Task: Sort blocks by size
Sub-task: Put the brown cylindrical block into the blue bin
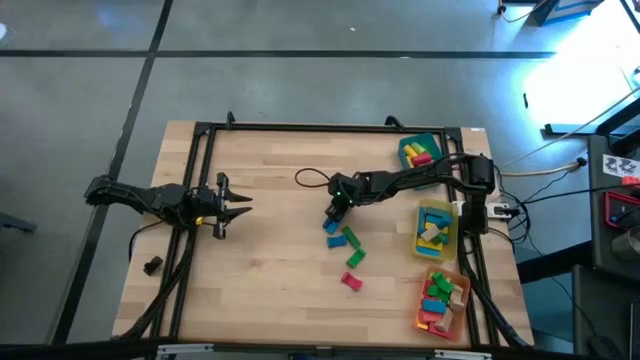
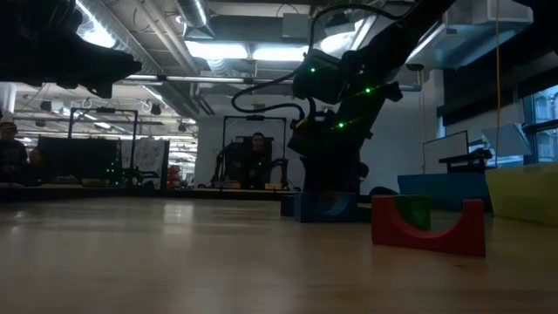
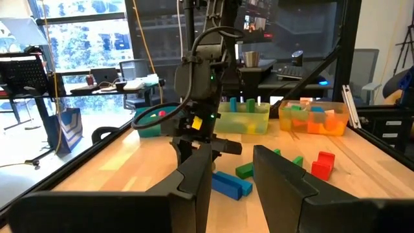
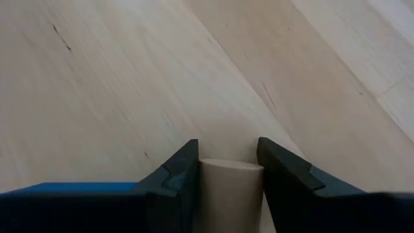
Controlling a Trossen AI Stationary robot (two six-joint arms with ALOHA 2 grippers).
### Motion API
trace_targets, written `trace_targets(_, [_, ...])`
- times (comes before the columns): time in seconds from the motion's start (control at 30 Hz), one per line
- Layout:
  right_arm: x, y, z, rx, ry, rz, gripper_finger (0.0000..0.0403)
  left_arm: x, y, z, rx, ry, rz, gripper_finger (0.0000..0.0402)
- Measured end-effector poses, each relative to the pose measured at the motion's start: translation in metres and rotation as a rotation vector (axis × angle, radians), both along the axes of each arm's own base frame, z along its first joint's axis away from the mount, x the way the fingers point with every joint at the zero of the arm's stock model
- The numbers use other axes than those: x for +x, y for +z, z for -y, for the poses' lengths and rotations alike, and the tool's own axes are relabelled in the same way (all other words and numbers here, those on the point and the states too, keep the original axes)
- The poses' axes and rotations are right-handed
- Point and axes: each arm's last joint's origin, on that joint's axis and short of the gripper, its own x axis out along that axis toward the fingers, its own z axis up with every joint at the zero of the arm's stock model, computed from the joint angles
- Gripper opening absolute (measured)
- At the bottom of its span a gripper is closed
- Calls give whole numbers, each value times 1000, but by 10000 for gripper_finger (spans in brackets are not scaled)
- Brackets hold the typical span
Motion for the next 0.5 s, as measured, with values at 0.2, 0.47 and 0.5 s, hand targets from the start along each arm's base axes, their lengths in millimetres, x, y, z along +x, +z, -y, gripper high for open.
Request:
trace_targets(0.2, [1, 3, 0, 5, 4, -21, 136, 0, 0, 0, 0, 0, 0, 100])
trace_targets(0.47, [1, 51, 12, -139, 0, -229, 140, 0, 0, 0, 0, 0, 0, 100])
trace_targets(0.5, [-1, 57, 13, -163, 3, -277, 139, 0, 0, 0, 0, 0, 0, 100])
